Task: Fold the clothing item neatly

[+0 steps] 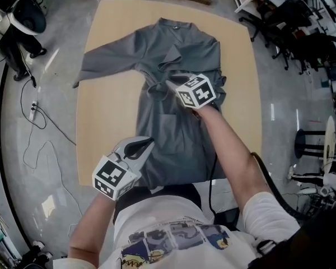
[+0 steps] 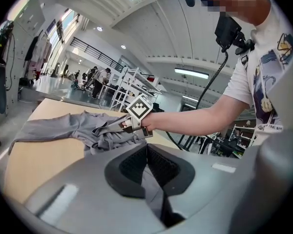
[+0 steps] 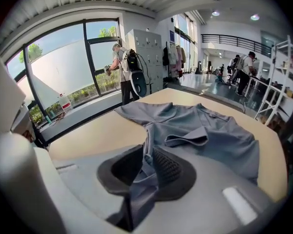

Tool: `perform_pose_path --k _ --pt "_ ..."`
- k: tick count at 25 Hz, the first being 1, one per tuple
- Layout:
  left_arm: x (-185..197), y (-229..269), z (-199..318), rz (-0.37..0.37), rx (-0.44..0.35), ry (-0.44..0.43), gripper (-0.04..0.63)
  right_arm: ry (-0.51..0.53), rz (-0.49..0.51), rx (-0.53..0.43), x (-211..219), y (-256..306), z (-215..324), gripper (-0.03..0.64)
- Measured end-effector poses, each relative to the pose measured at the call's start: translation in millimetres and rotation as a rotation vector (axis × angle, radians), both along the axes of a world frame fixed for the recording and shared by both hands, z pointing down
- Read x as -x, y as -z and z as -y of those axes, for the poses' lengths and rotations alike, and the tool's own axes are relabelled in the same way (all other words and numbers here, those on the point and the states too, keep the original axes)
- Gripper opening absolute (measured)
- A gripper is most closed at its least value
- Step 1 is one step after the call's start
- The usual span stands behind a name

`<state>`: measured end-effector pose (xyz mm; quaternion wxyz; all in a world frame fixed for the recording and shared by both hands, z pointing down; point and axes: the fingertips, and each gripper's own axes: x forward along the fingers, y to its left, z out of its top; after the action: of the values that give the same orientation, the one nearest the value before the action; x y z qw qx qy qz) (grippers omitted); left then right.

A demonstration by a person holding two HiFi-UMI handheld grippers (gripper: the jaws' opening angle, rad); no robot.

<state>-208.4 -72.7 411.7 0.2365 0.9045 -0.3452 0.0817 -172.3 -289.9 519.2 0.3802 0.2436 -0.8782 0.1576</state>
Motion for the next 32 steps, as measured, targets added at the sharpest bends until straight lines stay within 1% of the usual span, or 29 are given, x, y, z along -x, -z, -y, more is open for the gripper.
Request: perform_pose_path --k 7,11,14,18,21,24,27,30,32 --pt "-11.4 4.6 -12.4 0.022 -0.008 -0.023 0.008 -0.083 0.059 -0.031 -53.7 41.0 -52.0 0.052" --pt "-21.3 9.4 -17.1 0.041 -0.009 -0.008 0.008 -0.108 0.101 -0.054 -83.3 68.6 -84.4 0.052" --pt "-25.6 11.5 -17.7 0.039 -0.002 0.043 0.008 -0.097 0.112 -0.084 -104.8 84.8 -108.6 0.052" --pt "-23.7 17.2 -24.6 0.035 0.014 0.16 0.008 -0.065 0.127 -0.122 -131.3 96.9 -144.7 0.052" --pt "-18.4 19.3 -29.4 0.064 0.007 0.238 0.008 -0.033 0.146 -0.131 -146.0 100.2 -165.9 0.052" --pt "-12.7 15.2 -32.6 0.106 -0.001 0.285 0.008 0.015 0.144 -0.125 -149.0 95.9 -177.6 0.052" --pt "1.4 5.2 -36.6 0.127 0.023 0.321 0.008 0.045 0.124 -0.106 -143.0 89.8 -184.0 0.052" --pt "35.0 -3.7 -28.0 0.151 0.043 0.364 0.008 0.062 0.108 -0.101 -125.5 91.2 -179.7 0.052" --pt "67.2 -10.0 -14.3 0.142 0.059 0.403 0.011 0.057 0.107 -0.101 -110.5 93.6 -173.3 0.052"
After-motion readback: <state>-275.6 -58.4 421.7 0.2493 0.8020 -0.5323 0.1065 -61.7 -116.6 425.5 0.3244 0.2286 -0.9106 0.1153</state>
